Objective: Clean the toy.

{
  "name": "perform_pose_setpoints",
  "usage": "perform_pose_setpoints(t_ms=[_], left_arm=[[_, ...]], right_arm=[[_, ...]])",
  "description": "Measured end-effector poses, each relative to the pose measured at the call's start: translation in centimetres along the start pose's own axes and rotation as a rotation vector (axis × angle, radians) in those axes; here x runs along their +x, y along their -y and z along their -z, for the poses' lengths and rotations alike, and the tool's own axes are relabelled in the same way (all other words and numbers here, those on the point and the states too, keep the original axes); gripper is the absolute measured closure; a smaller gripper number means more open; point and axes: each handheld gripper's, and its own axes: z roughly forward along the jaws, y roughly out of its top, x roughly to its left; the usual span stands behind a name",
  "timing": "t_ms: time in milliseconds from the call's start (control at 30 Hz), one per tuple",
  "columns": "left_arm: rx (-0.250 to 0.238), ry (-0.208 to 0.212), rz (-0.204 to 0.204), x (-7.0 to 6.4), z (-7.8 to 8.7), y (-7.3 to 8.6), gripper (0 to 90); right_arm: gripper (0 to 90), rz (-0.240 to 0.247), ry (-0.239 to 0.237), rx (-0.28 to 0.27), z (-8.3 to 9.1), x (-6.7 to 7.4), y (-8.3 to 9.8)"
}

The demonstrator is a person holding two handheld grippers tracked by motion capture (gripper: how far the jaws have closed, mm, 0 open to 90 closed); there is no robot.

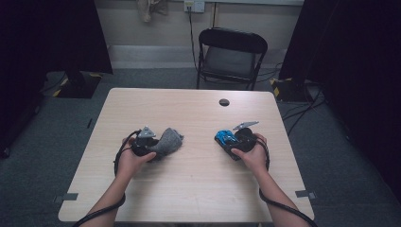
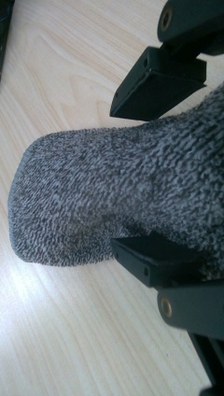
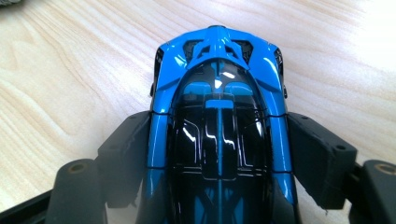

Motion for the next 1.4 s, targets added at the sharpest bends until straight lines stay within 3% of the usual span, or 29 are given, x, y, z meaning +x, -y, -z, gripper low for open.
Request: perform_pose_setpoints(t_ms=[67,133,200,533,933,1400], left_arm=[[0.001,0.001,-0.003,0.1,0.2,-0.1,28.2],[0.002,-0.005,-0.004,0.0,0.4,-0.2,27.5],[-0.002,-0.004,0.01,0.0,0.6,-0.3,25.5],[-0.006,0.014,0.005,-0.7,2.4,-0.3,21.9],[-0.037,0.027,0.011,-1.0,4.4,1.5,21.6],[-0.023,0.033,0.018,-1.3,5.8,5.3,19.6]], right_arm=[[24.2,-0.004,-0.001,-0.035,0.4,-0.2,-0.2],[22.8,-0.026,-0.021,-0.039,0.8,-0.4,-0.5],[22.9,-0.017,-0.016,-0.044,1.4,-0.5,-0.8],[19.1,-0.014,-0.033,-0.052,3.7,-0.7,0.0],[15.6,-0.009,-0.074,-0.064,5.8,-0.5,2.0],[14.8,0.007,-0.051,-0.053,7.9,0.1,6.5]])
